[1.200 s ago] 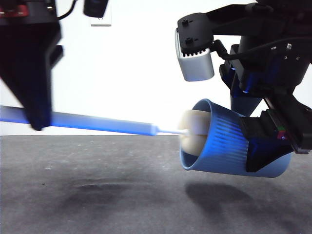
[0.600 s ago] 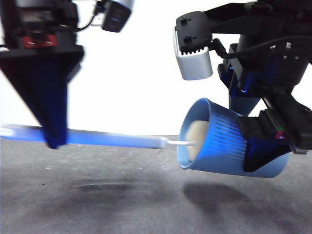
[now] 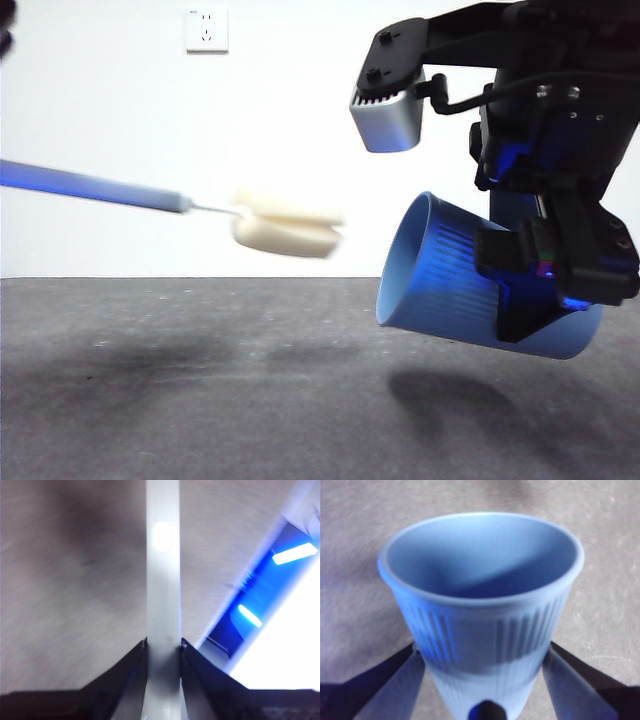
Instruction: Pick up the cup brush,pick up the cup,insert the brush into the cup,clean the cup,put the cup brush back,put the cup back to the fixed position on the table
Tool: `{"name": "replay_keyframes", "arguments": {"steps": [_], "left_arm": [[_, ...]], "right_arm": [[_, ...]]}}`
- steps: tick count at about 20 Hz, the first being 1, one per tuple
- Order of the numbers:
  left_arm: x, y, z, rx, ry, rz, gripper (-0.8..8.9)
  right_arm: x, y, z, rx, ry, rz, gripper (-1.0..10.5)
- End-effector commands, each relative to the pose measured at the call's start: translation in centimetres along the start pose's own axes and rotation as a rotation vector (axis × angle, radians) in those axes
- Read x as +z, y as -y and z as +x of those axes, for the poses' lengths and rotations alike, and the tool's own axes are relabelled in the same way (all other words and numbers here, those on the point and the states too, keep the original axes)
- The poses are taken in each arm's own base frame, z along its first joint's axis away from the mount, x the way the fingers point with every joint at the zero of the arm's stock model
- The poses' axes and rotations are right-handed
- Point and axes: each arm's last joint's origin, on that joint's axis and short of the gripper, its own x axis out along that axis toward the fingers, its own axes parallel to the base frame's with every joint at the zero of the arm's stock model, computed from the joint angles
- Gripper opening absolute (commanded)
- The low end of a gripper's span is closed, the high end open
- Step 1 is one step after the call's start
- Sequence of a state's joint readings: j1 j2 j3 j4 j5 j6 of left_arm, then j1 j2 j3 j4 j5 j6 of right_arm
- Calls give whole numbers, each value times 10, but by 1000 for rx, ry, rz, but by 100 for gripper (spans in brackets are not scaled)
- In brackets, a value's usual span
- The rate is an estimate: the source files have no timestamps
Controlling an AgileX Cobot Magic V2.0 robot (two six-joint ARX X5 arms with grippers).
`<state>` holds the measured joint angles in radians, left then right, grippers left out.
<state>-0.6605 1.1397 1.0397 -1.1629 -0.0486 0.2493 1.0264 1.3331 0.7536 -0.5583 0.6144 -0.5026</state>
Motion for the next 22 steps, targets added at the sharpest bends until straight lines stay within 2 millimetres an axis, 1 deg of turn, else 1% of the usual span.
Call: {"name": "replay_keyframes", "arguments": {"steps": [1, 4, 6, 8, 11, 14, 16, 19, 22], "left_arm": [[-8, -7, -6, 20, 16, -66, -9], [-7, -22, -8, 59, 92, -251, -9], [1, -34, -5, 85, 200, -420, -9], [12, -43, 5, 66, 288, -537, -9], [34, -51, 33, 31, 303, -625, -9], [55, -53, 66, 7, 287, -691, -9], [65, -55, 87, -5, 276, -748, -9], [75, -52, 112, -7, 257, -783, -9], [79, -51, 126, 28, 245, -802, -8]], "right_arm": [[-1, 2, -3, -34, -1, 112, -17], [-3, 11, -14, -62, 44, 302, -17], [-5, 20, -26, -74, 100, 458, -17], [-8, 30, -42, -86, 168, 597, -17], [-12, 47, -67, -72, 321, 796, -17], [-19, 58, -86, -73, 457, 926, -17], [-25, 61, -94, -74, 497, 975, -17], [-31, 64, -101, -80, 529, 996, -17], [-32, 65, -103, -76, 540, 1021, -17]]}}
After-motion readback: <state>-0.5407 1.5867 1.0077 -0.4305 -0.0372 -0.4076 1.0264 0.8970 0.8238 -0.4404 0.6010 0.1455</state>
